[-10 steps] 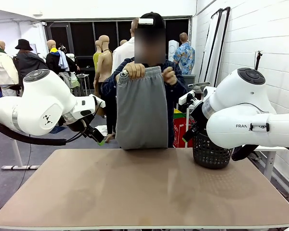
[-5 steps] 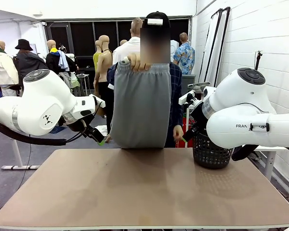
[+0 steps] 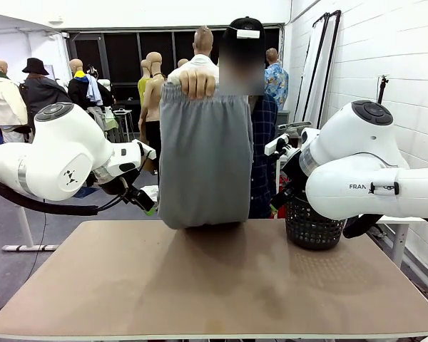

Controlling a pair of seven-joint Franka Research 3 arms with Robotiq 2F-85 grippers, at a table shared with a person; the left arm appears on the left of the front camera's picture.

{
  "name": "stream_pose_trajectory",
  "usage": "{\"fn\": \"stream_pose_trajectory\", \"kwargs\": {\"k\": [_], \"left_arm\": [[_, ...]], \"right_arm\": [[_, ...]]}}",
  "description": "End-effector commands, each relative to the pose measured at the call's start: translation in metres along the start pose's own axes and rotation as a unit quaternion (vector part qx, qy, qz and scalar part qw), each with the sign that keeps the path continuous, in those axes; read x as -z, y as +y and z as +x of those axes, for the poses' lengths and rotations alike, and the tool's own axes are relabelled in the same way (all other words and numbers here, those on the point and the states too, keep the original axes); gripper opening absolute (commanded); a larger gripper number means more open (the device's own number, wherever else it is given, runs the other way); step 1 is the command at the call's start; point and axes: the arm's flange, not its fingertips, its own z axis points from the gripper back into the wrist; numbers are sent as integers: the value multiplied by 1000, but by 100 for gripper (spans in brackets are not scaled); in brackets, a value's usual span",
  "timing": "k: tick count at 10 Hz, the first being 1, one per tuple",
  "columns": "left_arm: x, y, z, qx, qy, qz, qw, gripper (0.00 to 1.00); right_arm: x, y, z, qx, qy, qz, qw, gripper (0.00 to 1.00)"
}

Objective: Fold the training pants.
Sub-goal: Grab both ends of the Training pants handed by a person.

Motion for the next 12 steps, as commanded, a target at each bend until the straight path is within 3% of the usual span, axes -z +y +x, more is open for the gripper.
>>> {"fn": "stream_pose_trajectory", "kwargs": {"k": [1, 12], "left_arm": [[0, 0, -1, 5, 2, -2, 1000, 100], [-2, 2, 0, 15, -1, 0, 1000, 100]], "right_arm": [[0, 0, 0, -1, 0, -1, 1000, 100], [0, -2, -1, -15, -7, 3, 1000, 100]]}}
